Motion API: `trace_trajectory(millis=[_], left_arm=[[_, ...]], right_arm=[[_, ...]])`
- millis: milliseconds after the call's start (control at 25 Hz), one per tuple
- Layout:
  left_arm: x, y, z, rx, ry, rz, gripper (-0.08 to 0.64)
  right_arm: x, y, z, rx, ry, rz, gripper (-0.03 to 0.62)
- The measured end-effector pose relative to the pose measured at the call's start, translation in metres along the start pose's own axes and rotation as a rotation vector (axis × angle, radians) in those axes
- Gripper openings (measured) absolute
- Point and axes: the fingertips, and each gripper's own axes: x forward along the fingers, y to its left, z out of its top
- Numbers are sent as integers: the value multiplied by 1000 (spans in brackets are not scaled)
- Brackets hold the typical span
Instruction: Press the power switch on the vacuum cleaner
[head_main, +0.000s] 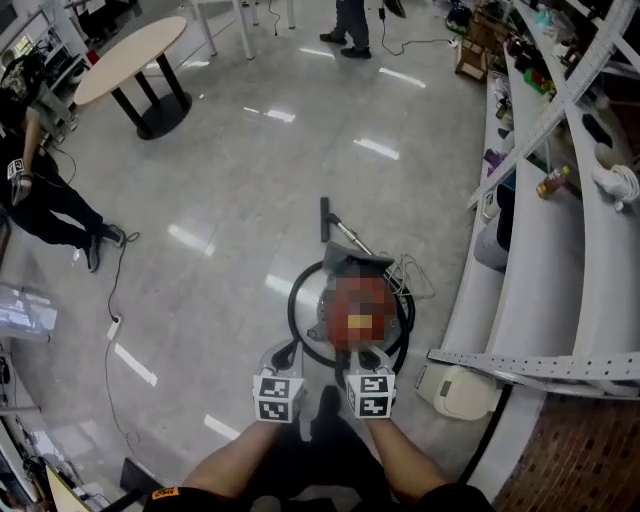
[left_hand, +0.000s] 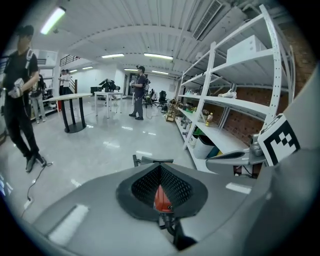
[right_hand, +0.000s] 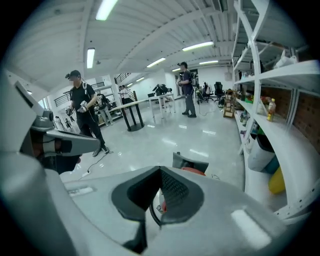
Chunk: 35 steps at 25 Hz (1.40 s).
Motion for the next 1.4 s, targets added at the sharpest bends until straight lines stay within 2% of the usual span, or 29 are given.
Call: trace_trajectory(millis=[240, 440, 800, 1000, 1160, 1400], left_arm=[[-26, -14, 20, 78, -64, 13, 15], [-44, -17, 15, 139, -76, 8, 15], [-111, 5, 2, 107, -155, 7, 15], [-172, 23, 4, 79, -217, -40, 15], [-228, 40, -6, 67, -259, -60, 15], [-301, 62, -41, 72, -287, -86, 15]], right_arm=[[-27, 7, 36, -8, -125, 1, -9], [-55, 24, 43, -14, -179, 11, -9], [-102, 81, 24, -47, -205, -12, -9], [-136, 121, 13, -17, -239, -43, -9], [-166, 165, 8, -22, -293, -48, -9], [-211, 240, -10, -21, -350, -48, -9]])
